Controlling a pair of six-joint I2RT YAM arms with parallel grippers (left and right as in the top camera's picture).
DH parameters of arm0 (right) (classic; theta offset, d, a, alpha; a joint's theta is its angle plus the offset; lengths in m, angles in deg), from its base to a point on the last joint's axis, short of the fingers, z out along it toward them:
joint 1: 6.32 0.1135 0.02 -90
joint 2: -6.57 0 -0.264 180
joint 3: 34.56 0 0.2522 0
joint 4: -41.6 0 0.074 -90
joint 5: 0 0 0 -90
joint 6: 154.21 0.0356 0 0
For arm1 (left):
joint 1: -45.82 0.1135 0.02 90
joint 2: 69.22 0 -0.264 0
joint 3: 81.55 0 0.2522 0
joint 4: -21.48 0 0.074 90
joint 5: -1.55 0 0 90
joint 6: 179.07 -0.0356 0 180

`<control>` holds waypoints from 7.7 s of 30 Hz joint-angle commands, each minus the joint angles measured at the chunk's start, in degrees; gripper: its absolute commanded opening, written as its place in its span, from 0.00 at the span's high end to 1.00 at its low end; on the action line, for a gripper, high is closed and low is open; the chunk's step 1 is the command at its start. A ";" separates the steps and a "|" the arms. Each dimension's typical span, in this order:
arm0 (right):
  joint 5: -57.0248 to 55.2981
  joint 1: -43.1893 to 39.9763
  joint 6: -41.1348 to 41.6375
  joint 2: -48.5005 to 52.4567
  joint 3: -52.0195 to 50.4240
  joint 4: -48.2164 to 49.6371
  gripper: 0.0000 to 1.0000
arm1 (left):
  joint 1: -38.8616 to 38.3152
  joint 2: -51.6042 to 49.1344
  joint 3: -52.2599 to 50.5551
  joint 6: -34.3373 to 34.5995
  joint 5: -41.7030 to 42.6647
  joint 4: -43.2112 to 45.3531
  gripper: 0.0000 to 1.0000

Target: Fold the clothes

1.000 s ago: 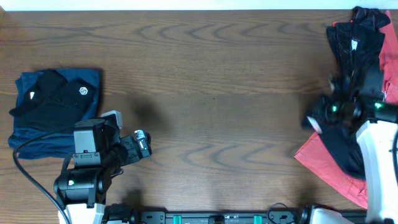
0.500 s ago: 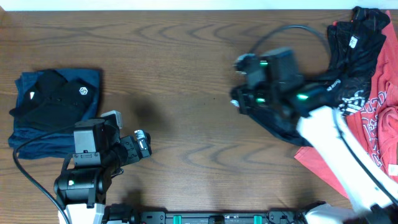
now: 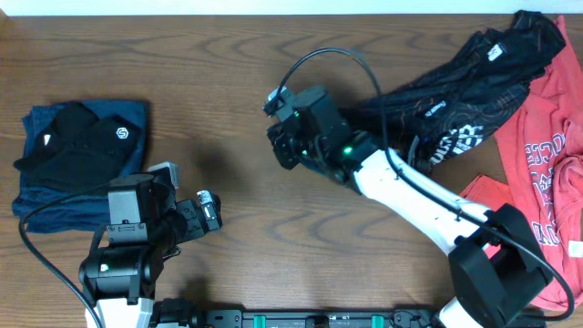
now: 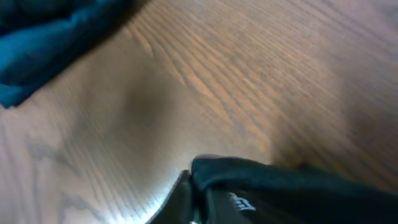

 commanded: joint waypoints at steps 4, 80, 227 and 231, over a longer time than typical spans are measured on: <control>-15.23 -3.98 0.61 -6.10 0.83 -5.18 0.01 | -0.15 0.04 1.22 0.31 -0.31 1.92 0.02; -14.56 -43.43 9.81 -19.98 0.83 -48.43 0.01 | -47.89 -68.85 0.04 52.57 -12.37 78.68 0.52; -11.52 -43.43 8.11 -19.98 0.83 -52.57 0.01 | -23.67 -66.79 18.95 43.50 20.94 74.29 0.94; -11.52 -43.43 8.13 -19.98 0.83 -52.57 0.01 | -21.73 -59.71 18.95 26.64 23.32 50.73 0.94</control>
